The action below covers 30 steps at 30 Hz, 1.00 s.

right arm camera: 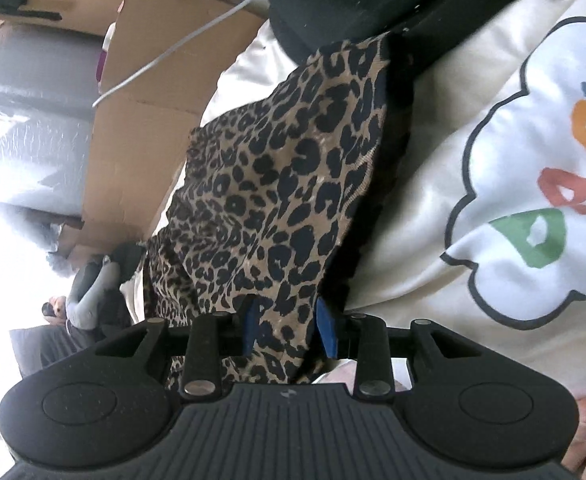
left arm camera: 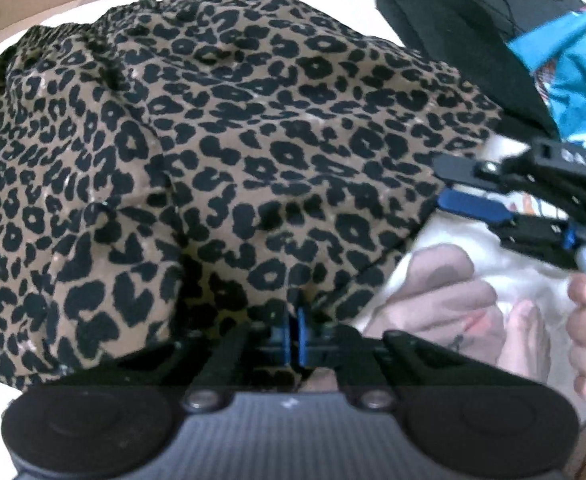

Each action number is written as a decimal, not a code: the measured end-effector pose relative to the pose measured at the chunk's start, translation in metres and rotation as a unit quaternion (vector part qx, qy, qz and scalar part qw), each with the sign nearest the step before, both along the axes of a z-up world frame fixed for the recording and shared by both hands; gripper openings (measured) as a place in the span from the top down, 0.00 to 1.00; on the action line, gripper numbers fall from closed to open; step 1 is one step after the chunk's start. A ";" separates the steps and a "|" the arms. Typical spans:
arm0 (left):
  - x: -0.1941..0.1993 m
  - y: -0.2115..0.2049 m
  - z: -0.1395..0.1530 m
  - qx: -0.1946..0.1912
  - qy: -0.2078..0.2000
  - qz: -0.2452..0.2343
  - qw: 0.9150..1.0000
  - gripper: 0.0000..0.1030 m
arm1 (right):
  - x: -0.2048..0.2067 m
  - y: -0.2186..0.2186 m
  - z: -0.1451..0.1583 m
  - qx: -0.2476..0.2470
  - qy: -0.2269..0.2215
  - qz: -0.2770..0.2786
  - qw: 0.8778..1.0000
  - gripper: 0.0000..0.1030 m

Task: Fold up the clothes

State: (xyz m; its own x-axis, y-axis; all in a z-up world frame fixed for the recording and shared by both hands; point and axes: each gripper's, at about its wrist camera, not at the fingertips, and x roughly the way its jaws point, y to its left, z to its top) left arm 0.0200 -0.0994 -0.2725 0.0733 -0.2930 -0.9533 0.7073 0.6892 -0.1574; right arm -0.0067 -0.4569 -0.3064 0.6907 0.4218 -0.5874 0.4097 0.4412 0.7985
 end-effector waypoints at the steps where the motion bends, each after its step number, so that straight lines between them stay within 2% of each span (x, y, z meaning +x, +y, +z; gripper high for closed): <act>1: -0.001 0.002 0.001 0.001 0.000 -0.008 1.000 0.97 | 0.001 0.000 -0.001 0.002 0.002 0.003 1.000 0.67; 6: -0.007 0.008 -0.003 0.007 0.011 -0.027 1.000 0.98 | 0.005 0.003 -0.008 -0.005 0.010 0.008 1.000 0.68; 8: -0.010 0.007 -0.006 0.011 0.017 -0.033 0.999 0.98 | 0.005 0.002 -0.011 -0.003 0.009 0.008 1.000 0.78; 9: -0.011 0.005 -0.007 0.013 0.020 -0.037 0.999 0.98 | 0.005 0.002 -0.012 -0.005 0.008 0.006 1.000 0.95; 10: -0.013 0.004 -0.008 0.016 0.023 -0.041 0.999 0.98 | 0.005 0.001 -0.012 -0.008 0.006 0.005 1.000 1.00; 13: -0.017 0.003 -0.008 0.023 0.036 -0.050 0.998 1.00 | 0.002 -0.002 -0.012 -0.035 0.018 -0.003 0.999 1.00; 16: -0.018 0.006 -0.003 0.029 0.047 -0.058 0.997 1.00 | -0.001 -0.007 -0.015 -0.035 0.030 -0.011 0.999 1.00; 17: -0.017 0.007 0.000 0.022 0.051 -0.069 0.996 1.00 | -0.002 -0.008 -0.015 -0.034 0.030 -0.013 0.999 1.00; 20: -0.004 0.012 0.014 0.004 0.052 -0.052 0.997 0.97 | -0.003 -0.010 -0.012 -0.037 0.035 -0.010 0.999 0.99; 25: 0.022 0.004 0.031 -0.035 0.021 -0.024 0.999 0.94 | -0.008 -0.013 -0.006 -0.040 0.030 -0.010 0.999 0.98; 30: 0.042 -0.006 0.019 -0.049 -0.004 -0.007 0.999 0.94 | -0.006 -0.010 0.012 -0.059 -0.013 0.002 0.998 0.98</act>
State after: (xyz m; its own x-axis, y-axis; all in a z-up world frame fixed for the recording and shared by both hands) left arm 0.0621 -0.1057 -0.2533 0.0770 -0.3856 -0.9194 0.7180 0.6613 -0.2173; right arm -0.0130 -0.4666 -0.2947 0.7050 0.3538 -0.6147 0.3866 0.5349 0.7513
